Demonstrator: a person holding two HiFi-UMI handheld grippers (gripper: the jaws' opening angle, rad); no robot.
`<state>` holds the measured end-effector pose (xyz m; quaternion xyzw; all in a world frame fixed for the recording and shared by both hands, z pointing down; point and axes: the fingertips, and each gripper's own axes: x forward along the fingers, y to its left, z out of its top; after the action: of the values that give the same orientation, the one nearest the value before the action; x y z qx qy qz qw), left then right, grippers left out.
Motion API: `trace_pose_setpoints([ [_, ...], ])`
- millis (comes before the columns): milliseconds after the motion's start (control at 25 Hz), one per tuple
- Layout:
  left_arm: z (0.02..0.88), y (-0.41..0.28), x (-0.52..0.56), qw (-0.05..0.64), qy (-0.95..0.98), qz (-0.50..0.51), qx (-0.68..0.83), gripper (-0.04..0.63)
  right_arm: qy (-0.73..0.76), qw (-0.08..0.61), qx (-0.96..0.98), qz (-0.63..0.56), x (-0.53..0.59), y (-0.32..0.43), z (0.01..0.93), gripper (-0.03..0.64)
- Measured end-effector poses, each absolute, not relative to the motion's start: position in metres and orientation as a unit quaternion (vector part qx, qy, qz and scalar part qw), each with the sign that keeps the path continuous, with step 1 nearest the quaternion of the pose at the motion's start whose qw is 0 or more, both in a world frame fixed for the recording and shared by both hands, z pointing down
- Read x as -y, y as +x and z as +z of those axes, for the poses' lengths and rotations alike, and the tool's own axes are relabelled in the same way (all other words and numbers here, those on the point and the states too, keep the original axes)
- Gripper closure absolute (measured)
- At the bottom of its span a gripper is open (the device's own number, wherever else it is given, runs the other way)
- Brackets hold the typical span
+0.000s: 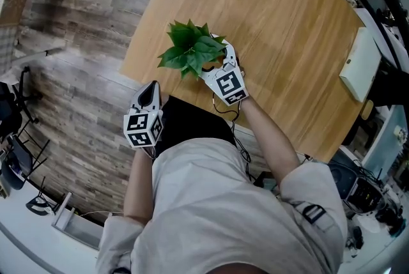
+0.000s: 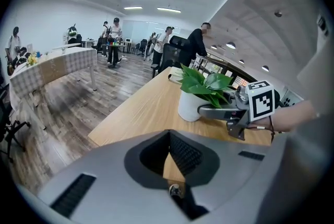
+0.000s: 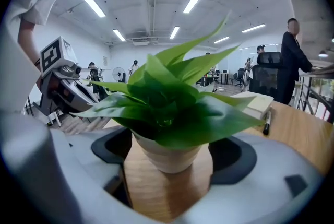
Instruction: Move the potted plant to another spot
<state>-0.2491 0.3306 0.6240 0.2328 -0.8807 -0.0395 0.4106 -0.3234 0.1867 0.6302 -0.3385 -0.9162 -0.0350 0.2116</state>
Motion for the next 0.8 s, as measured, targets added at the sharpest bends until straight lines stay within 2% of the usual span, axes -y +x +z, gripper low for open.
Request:
trace_pose_setpoints([
  [800, 0.6206, -0.2514, -0.3226, 0.403, 0.257, -0.032, 0.878, 0.583, -0.306, 0.200, 0.931, -0.004, -0.1813, -0.3164, 0.6211, 0.176],
])
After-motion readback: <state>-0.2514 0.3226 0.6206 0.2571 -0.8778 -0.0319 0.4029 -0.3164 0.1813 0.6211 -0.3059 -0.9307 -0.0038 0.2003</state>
